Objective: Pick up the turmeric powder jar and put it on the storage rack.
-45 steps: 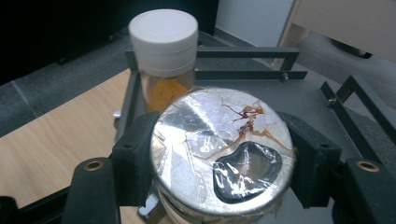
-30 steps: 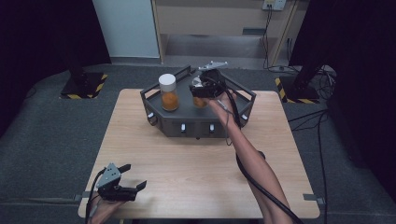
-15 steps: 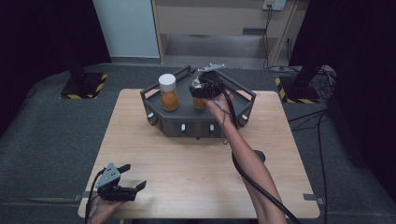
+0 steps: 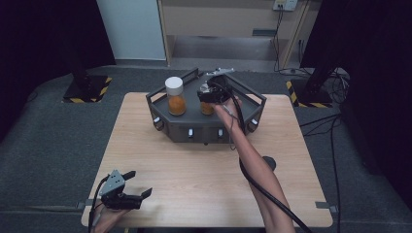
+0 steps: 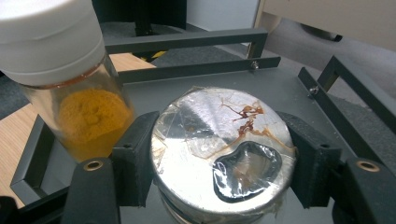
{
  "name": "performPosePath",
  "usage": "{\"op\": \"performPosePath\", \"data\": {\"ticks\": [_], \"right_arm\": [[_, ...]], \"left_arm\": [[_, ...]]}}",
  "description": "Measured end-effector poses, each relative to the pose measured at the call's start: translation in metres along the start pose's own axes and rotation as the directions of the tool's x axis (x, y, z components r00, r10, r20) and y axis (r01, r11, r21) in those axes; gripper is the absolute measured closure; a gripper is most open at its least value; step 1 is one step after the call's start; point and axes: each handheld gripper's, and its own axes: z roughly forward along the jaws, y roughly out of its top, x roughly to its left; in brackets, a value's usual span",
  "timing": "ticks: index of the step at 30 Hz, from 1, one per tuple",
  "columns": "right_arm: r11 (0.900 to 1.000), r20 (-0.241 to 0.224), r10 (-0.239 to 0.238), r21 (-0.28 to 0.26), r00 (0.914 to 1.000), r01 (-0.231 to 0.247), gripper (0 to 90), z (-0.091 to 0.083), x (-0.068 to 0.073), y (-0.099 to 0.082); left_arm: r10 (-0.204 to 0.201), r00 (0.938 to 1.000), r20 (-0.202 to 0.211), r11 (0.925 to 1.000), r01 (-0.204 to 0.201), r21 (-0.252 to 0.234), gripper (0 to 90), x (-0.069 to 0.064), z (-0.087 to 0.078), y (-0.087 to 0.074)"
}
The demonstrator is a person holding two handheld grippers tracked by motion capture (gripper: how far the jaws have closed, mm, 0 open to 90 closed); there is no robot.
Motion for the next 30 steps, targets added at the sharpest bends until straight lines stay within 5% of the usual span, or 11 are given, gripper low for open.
{"op": "performPosePath", "data": {"ticks": [23, 30], "right_arm": [[0.9999, -0.01, 0.01, -0.003, 0.9999, -0.01, 33.6, 0.0037, -0.0038, -0.0031], [0.9998, -0.009, -0.003, -0.02, 1.0, 0.003, 16.0, -0.004, -0.0052, 0.0]], "left_arm": [[0.002, 1.0, -0.002, 1.0, -0.002, 0.001, 6.1, -0.0006, -0.0004, 0.0], [0.003, 1.0, -0.005, 1.0, -0.003, 0.001, 6.2, -0.0012, -0.0006, 0.0002]]}}
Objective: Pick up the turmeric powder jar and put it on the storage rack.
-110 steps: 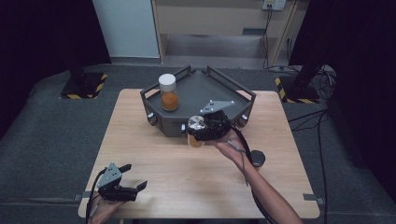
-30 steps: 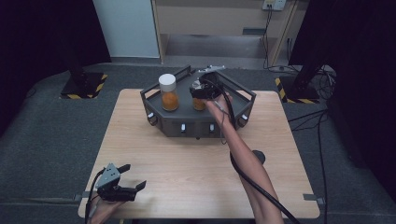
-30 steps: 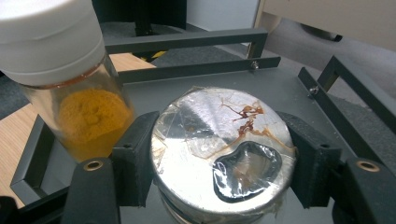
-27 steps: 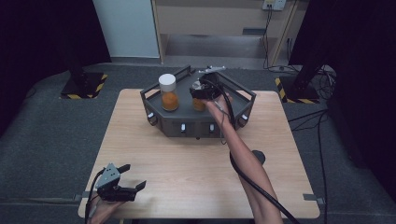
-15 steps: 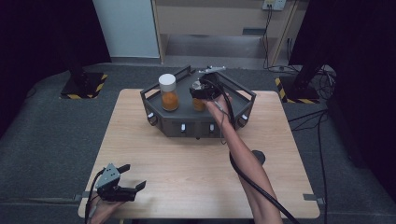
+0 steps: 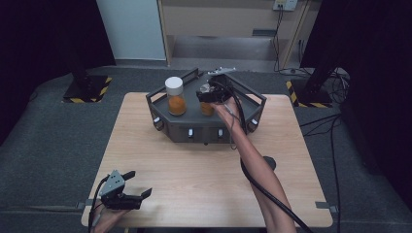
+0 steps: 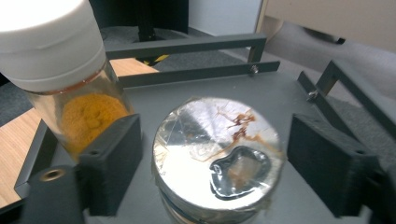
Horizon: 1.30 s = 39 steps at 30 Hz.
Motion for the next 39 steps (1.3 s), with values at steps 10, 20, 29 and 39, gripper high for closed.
{"op": "performPosePath", "data": {"ticks": [10, 20, 29, 39], "right_arm": [[0.9985, -0.031, -0.051, -0.019, 0.9982, 0.051, 12.9, -0.022, -0.004, 0.008], [0.993, -0.1, -0.105, -0.065, 0.9894, 0.099, 12.4, -0.059, -0.01, 0.015], [0.9897, -0.127, -0.12, -0.093, 0.9846, 0.109, 12.0, -0.083, -0.016, 0.009], [0.9856, -0.134, -0.135, -0.121, 0.9818, 0.119, 11.9, -0.109, -0.023, -0.003]], "left_arm": [[0.0, 1.0, -0.004, 1.0, 0.0, 0.001, 6.2, -0.001, 0.0, 0.0], [0.007, 1.0, -0.002, 1.0, -0.007, 0.001, 6.4, -0.001, 0.0, 0.0], [0.008, 1.0, 0.005, 1.0, -0.008, -0.001, 6.4, 0.0, 0.0, 0.0], [0.012, 0.9997, 0.021, 0.9999, -0.011, -0.004, 6.3, 0.001, 0.001, 0.0]]}}
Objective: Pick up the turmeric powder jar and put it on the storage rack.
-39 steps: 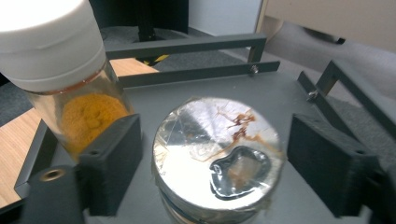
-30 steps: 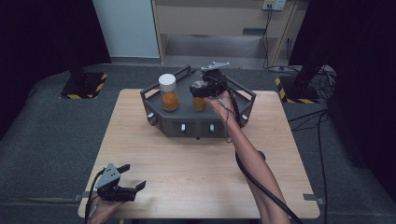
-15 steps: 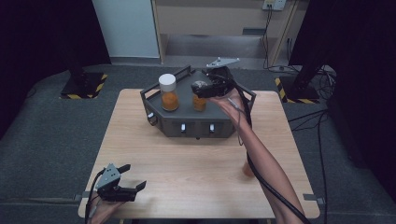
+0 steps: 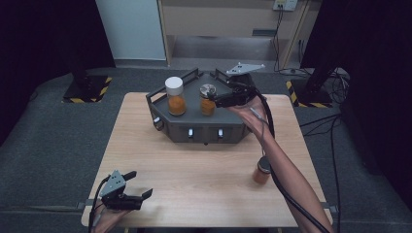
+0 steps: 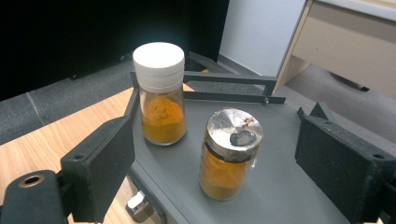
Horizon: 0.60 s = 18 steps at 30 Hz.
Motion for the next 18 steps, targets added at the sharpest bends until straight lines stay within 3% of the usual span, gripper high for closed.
{"op": "performPosePath", "data": {"ticks": [9, 18], "right_arm": [[0.9993, -0.015, -0.011, -0.036, 0.9998, 0.01, 11.9, -0.033, 0.0, -0.014], [0.9993, -0.016, -0.011, -0.036, 0.9998, 0.01, 11.7, -0.061, -0.002, -0.033]], "left_arm": [[0.005, 0.9999, 0.009, 1.0, -0.005, -0.004, 6.2, 0.001, 0.0, 0.0], [0.003, 0.9999, 0.012, 1.0, -0.003, -0.01, 5.9, 0.001, 0.0, -0.001]]}}
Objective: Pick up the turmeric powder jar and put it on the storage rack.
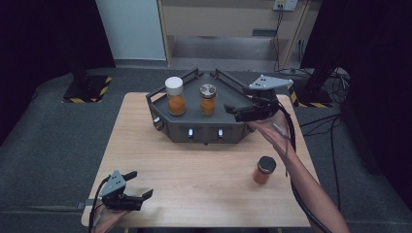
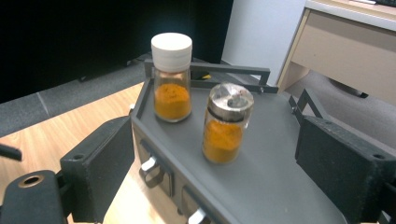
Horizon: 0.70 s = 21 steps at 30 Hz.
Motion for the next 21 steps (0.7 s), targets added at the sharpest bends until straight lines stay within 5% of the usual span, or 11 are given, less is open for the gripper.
{"op": "performPosePath", "data": {"ticks": [21], "right_arm": [[0.9996, -0.014, 0.027, 0.007, 0.9996, -0.026, 11.4, -0.06, 0.012, -0.068]], "left_arm": [[0.002, 1.0, -0.008, 0.9999, -0.002, 0.011, 6.1, -0.002, 0.001, 0.002]]}}
